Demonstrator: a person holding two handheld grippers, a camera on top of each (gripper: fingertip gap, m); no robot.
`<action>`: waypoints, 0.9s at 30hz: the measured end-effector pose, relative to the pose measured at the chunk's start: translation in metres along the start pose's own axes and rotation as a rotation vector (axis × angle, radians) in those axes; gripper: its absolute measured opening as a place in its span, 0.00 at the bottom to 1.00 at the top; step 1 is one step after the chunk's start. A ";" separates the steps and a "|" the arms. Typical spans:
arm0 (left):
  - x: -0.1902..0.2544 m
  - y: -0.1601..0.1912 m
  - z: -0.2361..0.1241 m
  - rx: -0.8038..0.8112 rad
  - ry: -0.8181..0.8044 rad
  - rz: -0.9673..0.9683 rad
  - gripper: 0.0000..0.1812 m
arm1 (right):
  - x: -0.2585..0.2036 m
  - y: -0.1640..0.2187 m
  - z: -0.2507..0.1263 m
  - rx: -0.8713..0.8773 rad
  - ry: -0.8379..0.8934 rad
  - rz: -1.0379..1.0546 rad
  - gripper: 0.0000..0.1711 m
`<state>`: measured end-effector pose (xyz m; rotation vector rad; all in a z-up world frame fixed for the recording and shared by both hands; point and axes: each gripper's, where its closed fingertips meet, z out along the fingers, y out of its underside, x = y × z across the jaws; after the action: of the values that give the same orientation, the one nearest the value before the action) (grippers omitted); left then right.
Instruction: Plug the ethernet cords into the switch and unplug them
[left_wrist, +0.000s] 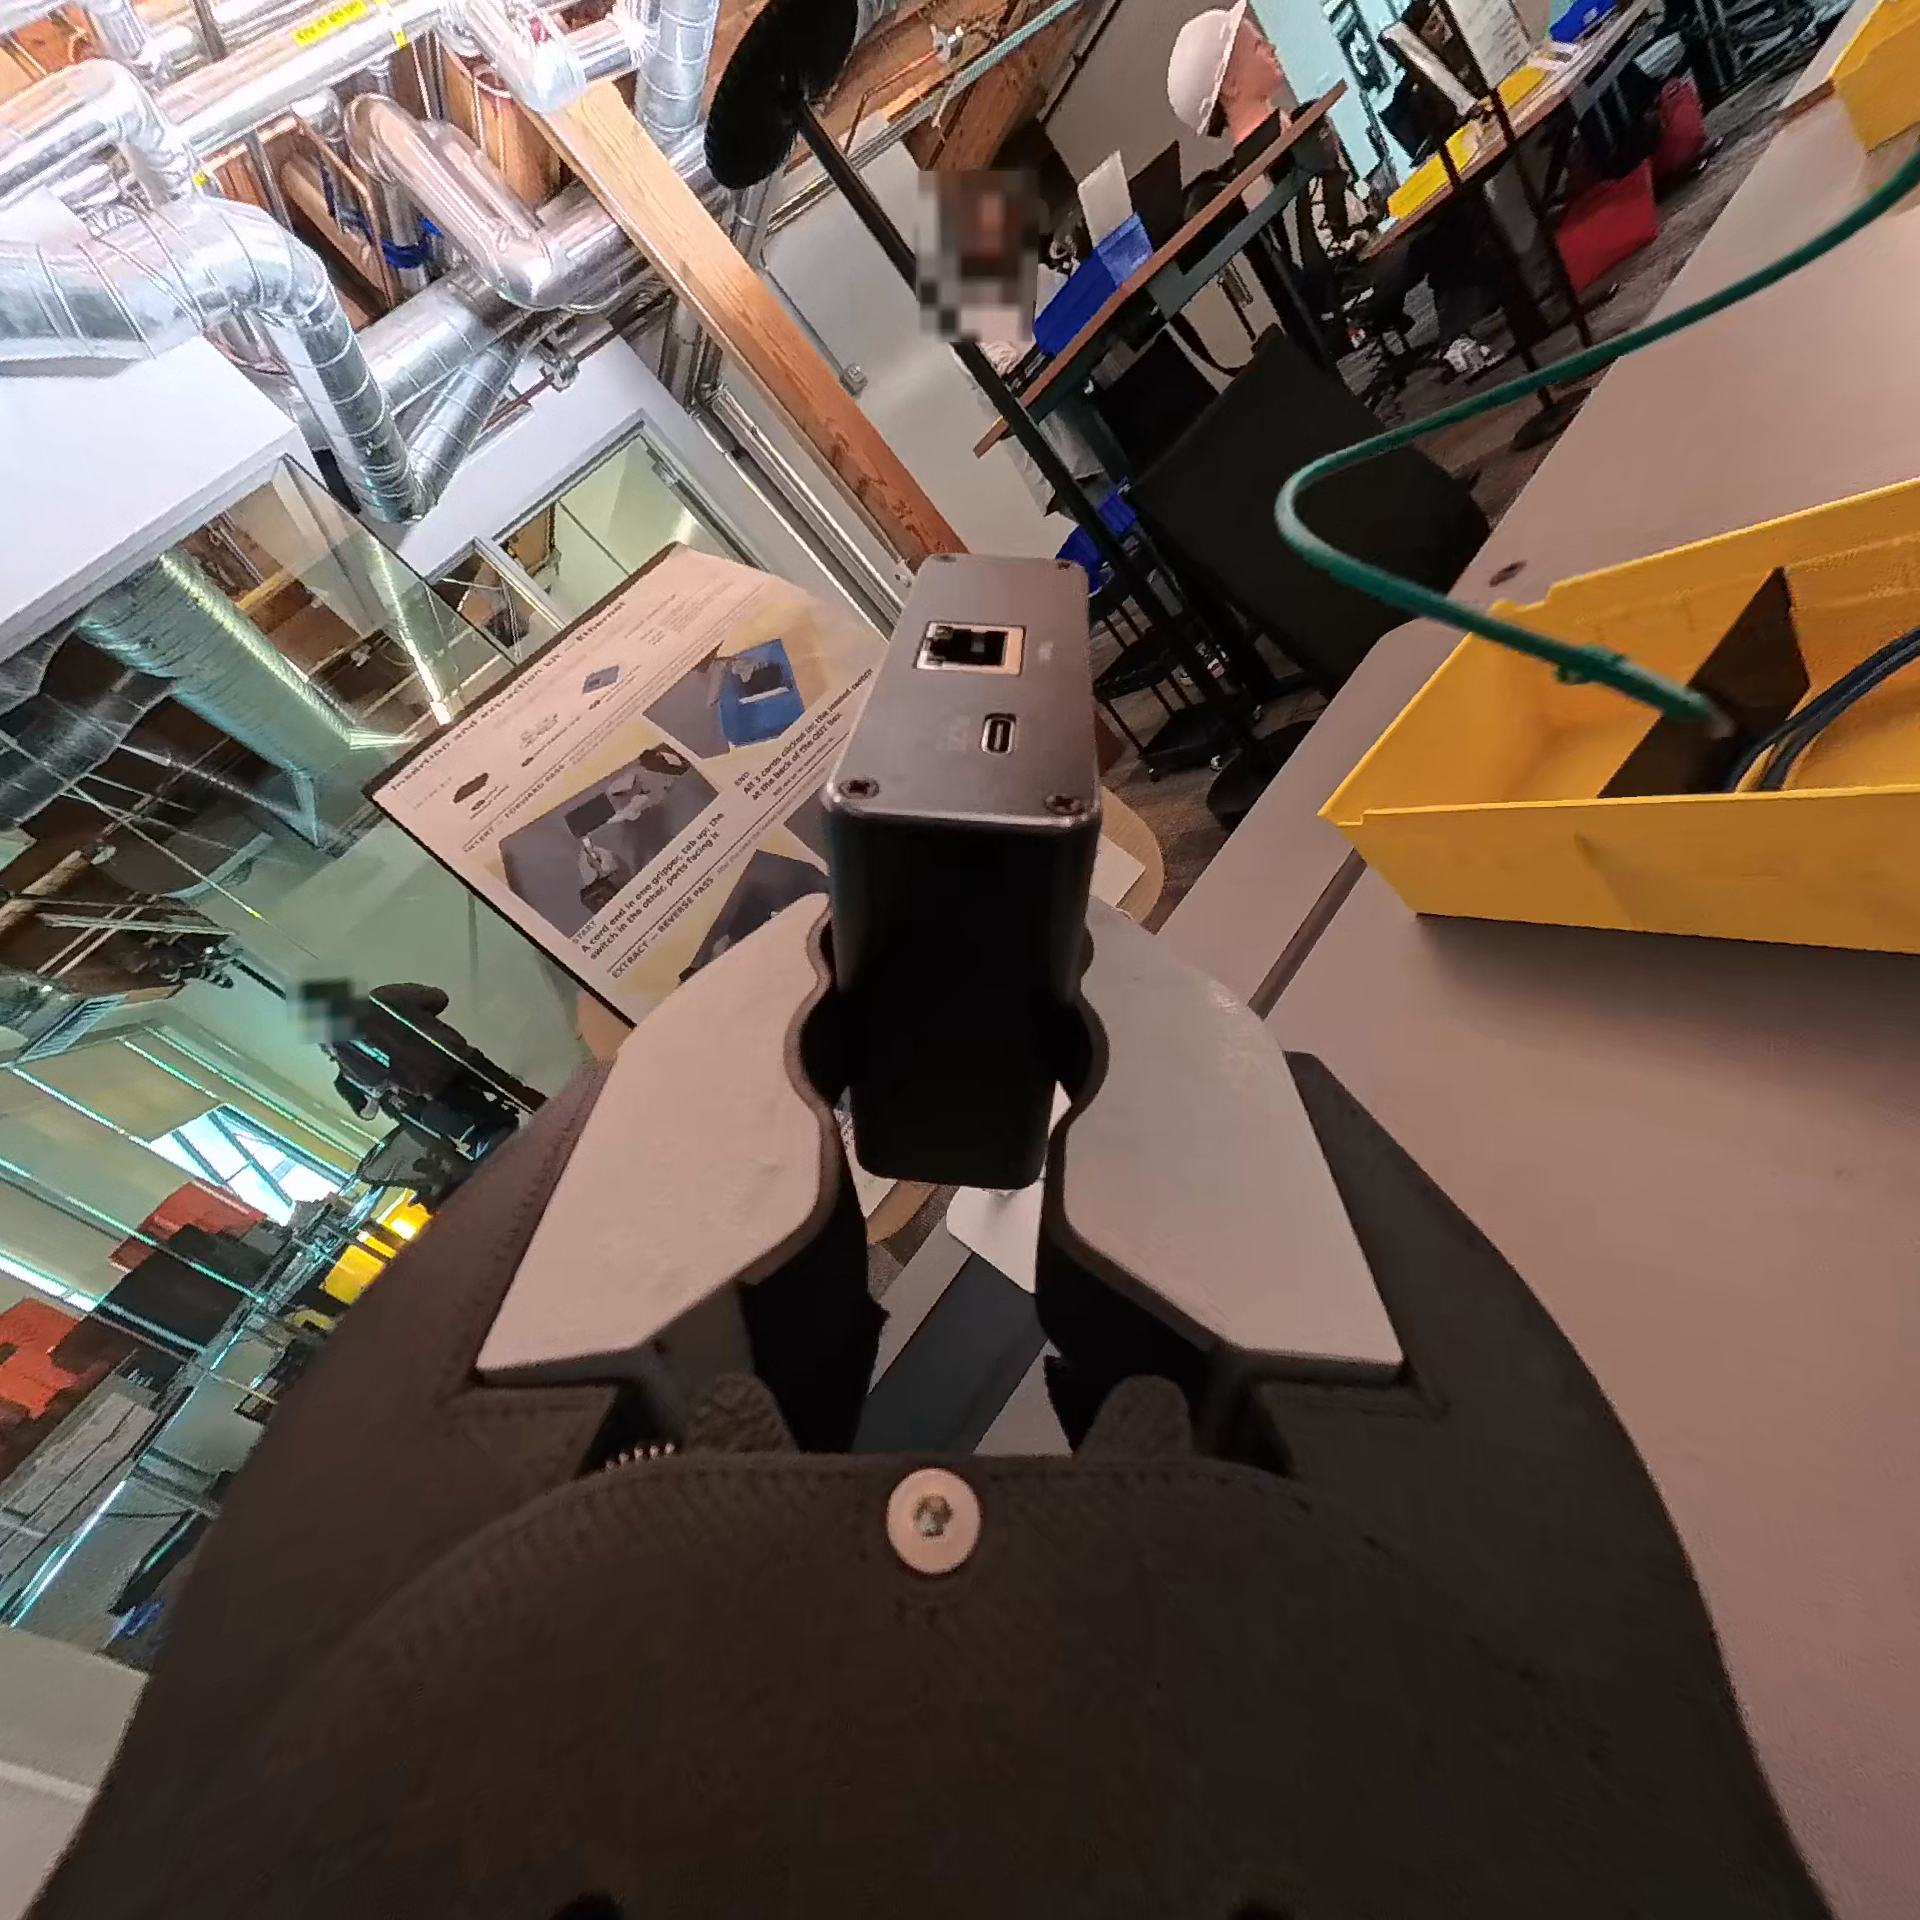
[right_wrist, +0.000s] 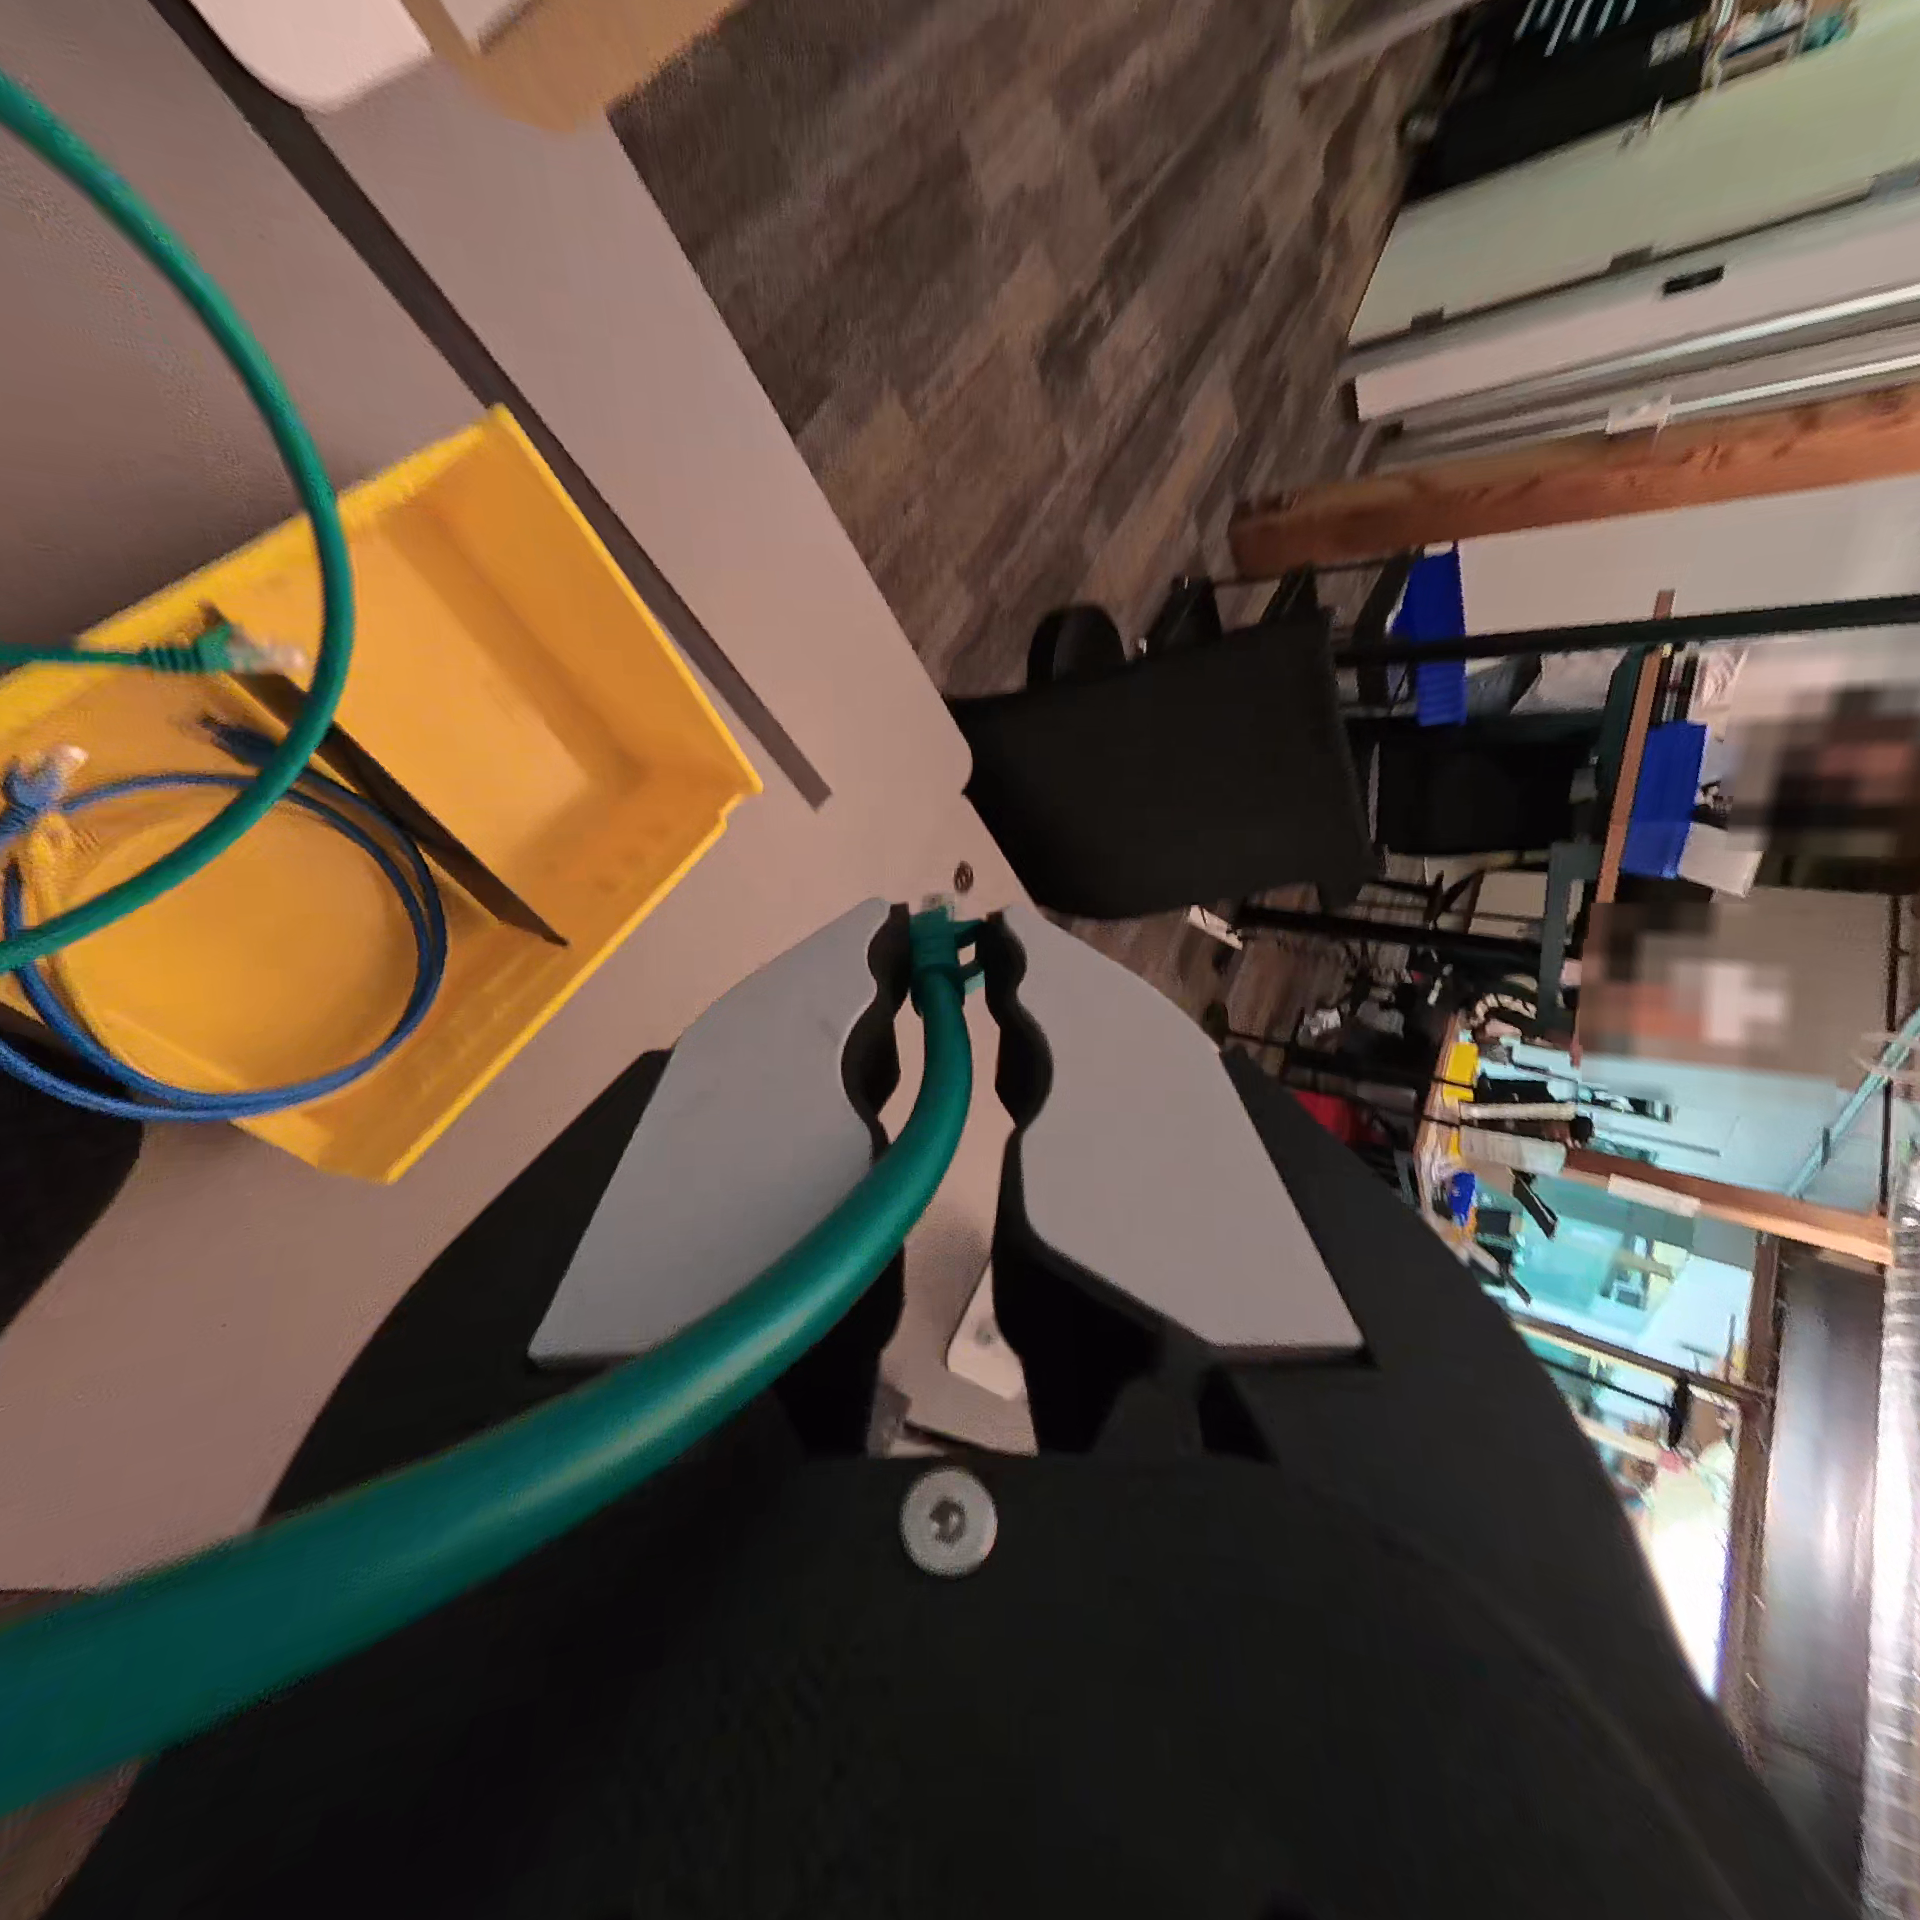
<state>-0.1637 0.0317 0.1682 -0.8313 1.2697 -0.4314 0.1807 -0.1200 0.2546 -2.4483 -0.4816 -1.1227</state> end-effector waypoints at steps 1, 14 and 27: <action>0.001 0.000 0.000 -0.002 0.001 0.004 0.20 | -0.001 0.007 0.005 -0.026 0.005 -0.005 0.09; 0.003 0.001 0.001 -0.012 0.023 -0.002 0.20 | -0.006 0.073 0.017 -0.187 -0.078 -0.002 0.09; 0.028 -0.003 0.010 -0.031 0.088 0.040 0.20 | -0.186 0.116 0.180 -0.426 -0.351 -0.070 0.09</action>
<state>-0.1459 0.0130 0.1523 -0.8195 1.3753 -0.4212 0.2343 -0.1573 -0.0218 -3.0475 -0.4700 -0.8922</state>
